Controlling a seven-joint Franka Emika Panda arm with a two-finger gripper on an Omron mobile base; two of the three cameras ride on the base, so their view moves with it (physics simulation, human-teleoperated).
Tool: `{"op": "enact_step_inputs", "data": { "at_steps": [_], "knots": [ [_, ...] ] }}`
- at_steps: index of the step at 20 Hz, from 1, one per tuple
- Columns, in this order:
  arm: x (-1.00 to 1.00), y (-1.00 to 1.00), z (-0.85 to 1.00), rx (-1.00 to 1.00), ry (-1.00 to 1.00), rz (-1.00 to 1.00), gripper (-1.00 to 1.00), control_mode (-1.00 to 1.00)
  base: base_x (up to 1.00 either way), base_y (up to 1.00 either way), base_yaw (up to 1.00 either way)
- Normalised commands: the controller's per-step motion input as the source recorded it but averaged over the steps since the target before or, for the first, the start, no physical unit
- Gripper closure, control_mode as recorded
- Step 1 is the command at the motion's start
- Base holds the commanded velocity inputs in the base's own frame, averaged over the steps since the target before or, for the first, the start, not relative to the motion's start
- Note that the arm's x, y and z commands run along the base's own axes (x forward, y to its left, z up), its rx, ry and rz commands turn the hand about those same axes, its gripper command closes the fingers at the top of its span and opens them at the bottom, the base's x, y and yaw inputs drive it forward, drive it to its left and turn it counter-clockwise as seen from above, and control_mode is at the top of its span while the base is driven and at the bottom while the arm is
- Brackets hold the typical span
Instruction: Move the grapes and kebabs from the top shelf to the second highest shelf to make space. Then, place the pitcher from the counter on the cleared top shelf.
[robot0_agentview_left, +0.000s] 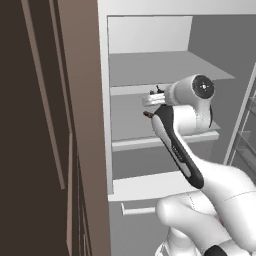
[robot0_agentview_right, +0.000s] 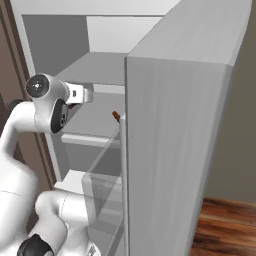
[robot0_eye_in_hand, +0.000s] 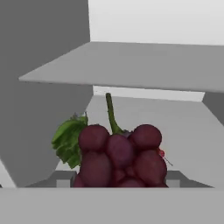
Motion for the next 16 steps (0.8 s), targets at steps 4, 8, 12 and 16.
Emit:
{"op": "enact_step_inputs", "data": {
  "at_steps": [4, 8, 12, 16],
  "knots": [
    [0.03, -0.3, -1.0, -0.1, 0.16, 0.1, 1.0, -1.0, 0.0, 0.0, 0.0],
    [0.61, -0.04, -0.94, -0.14, 0.11, 0.1, 1.0, -1.0, 0.0, 0.0, 0.0],
    [0.94, 0.0, -0.44, -0.09, 0.06, 0.08, 1.0, -1.0, 0.0, 0.0, 0.0],
    [0.84, 0.0, -0.11, -0.06, 0.05, 0.05, 1.0, -1.0, 0.0, 0.0, 0.0]
  ]
}}
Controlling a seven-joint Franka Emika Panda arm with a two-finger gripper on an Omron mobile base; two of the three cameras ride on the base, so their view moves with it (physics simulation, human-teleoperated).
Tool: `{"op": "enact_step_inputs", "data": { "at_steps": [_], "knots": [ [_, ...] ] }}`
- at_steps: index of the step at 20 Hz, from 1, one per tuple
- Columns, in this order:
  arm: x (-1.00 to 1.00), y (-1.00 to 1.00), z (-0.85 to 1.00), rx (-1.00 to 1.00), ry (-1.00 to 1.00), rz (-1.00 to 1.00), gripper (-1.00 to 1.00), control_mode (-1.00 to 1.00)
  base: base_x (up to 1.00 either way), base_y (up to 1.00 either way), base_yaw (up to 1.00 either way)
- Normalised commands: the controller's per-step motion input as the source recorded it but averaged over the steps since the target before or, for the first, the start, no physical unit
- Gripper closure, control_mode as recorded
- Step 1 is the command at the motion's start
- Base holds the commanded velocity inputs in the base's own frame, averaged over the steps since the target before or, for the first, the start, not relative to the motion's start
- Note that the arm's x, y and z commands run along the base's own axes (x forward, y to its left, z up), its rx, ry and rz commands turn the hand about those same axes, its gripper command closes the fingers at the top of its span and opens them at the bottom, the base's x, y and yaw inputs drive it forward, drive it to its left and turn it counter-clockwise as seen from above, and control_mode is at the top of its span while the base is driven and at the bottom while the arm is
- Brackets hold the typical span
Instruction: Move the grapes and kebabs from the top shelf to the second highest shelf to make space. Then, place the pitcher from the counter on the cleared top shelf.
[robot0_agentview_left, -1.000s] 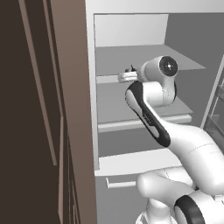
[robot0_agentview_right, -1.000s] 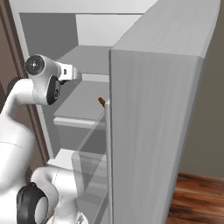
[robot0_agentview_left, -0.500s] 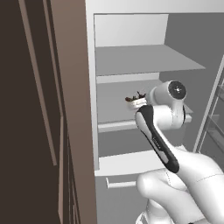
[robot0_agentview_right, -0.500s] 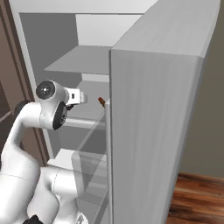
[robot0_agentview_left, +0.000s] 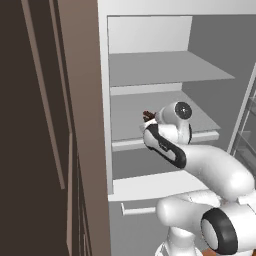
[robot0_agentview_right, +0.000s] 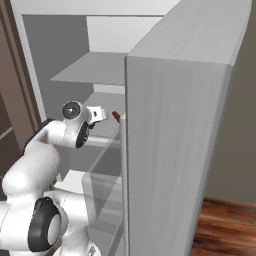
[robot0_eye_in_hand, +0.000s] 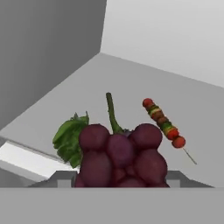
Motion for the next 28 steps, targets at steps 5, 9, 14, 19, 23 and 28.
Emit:
{"op": "enact_step_inputs", "data": {
  "at_steps": [5, 9, 14, 19, 23, 28],
  "knots": [
    [0.77, 0.0, -0.01, -0.03, 0.01, 0.01, 1.0, -1.0, 0.0, 0.0, 0.0],
    [0.7, 0.13, -0.36, -0.07, 0.04, 0.0, 1.0, -1.0, 0.0, 0.0, 0.0],
    [0.62, 0.15, -0.44, -0.06, 0.01, 0.0, 1.0, -1.0, 0.0, 0.0, 0.0],
    [0.28, 0.05, -0.27, -0.03, 0.0, 0.0, 1.0, -1.0, 0.0, 0.0, 0.0],
    [0.25, 0.01, -0.15, -0.02, 0.0, 0.0, 1.0, -1.0, 0.0, 0.0, 0.0],
    [0.31, 0.0, 0.0, 0.0, 0.0, 0.0, 1.0, -1.0, 0.0, 0.0, 0.0]
  ]
}}
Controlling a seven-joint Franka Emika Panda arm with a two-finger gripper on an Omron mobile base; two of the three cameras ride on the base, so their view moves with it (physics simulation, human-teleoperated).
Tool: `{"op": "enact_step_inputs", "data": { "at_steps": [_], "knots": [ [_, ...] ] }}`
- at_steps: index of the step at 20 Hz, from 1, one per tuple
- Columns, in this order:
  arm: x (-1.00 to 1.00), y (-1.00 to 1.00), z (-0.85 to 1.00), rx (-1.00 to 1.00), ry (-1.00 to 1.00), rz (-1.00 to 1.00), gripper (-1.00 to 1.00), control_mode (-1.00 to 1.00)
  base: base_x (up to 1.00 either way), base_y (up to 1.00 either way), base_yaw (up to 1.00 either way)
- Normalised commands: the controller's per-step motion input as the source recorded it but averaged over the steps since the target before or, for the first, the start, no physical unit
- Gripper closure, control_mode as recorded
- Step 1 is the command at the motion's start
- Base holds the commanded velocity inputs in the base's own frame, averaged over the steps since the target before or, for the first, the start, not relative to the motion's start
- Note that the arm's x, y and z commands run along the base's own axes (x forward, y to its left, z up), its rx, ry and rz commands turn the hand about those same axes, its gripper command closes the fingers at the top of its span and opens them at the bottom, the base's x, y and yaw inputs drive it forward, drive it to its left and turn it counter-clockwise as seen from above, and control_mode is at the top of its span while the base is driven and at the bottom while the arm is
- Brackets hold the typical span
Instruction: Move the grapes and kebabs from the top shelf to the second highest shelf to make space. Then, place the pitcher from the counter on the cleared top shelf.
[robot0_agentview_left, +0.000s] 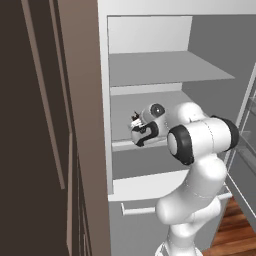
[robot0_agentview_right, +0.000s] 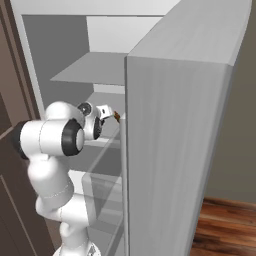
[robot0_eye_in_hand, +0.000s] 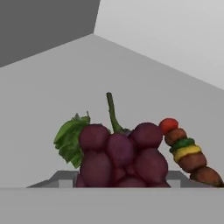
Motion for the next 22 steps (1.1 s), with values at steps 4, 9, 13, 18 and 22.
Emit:
{"op": "enact_step_inputs", "data": {
  "at_steps": [4, 9, 13, 18, 22],
  "knots": [
    [0.33, 0.0, -0.1, 0.0, 0.0, 0.0, -1.0, -1.0, 0.0, 0.0, 0.0],
    [0.11, 0.0, -0.07, 0.0, 0.0, 0.0, -1.0, -1.0, 0.0, 0.0, 0.0],
    [-0.33, 0.01, 0.04, 0.0, -0.04, 0.0, -1.0, -1.0, 0.0, 0.0, 0.0],
    [-0.59, 0.13, 0.23, 0.0, -0.04, 0.0, -1.0, -1.0, 0.0, 0.0, 0.0],
    [-0.95, 0.07, 0.7, 0.0, -0.04, 0.0, -1.0, -1.0, 0.0, 0.0, 0.0]
  ]
}}
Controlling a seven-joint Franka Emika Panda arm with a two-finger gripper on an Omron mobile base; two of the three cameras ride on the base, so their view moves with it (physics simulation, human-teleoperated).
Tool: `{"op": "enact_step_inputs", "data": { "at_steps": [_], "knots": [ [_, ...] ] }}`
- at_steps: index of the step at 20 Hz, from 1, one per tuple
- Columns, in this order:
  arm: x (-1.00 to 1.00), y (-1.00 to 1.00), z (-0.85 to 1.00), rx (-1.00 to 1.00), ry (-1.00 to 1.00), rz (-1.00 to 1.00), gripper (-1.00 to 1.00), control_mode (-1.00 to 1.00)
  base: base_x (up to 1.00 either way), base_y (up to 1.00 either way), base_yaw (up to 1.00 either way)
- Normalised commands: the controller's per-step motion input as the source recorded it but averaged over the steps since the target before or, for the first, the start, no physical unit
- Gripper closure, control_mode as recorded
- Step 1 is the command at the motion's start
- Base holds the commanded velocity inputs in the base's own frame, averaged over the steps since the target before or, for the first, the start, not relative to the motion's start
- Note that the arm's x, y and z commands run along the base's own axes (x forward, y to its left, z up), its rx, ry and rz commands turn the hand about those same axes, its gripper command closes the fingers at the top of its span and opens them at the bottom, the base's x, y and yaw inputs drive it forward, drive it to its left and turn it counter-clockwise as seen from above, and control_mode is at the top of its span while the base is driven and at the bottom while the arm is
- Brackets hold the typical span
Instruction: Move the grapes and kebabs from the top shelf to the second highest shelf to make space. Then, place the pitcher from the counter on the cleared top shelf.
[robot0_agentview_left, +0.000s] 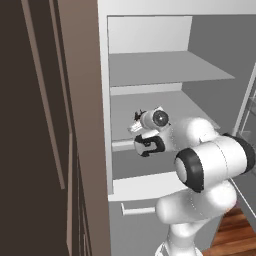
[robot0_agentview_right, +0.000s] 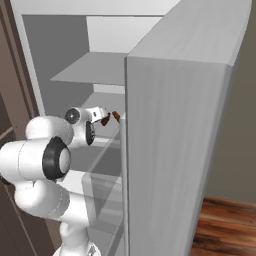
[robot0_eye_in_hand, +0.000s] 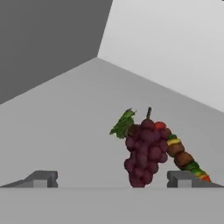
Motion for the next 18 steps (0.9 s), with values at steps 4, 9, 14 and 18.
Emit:
{"op": "enact_step_inputs", "data": {
  "at_steps": [4, 9, 14, 18],
  "knots": [
    [-1.0, 0.0, 0.87, 0.04, 0.0, -0.01, -1.0, -1.0, 0.0, 0.0, 0.0],
    [-1.0, 0.0, 1.0, 0.13, 0.05, -0.08, -1.0, -1.0, 0.0, 0.0, 0.0],
    [-1.0, -0.01, 1.0, 0.16, 0.07, -0.09, -1.0, -1.0, 0.0, 0.0, 0.0],
    [-1.0, -0.04, 1.0, 0.12, 0.04, -0.11, -1.0, -1.0, 0.0, 0.0, 0.0]
  ]
}}
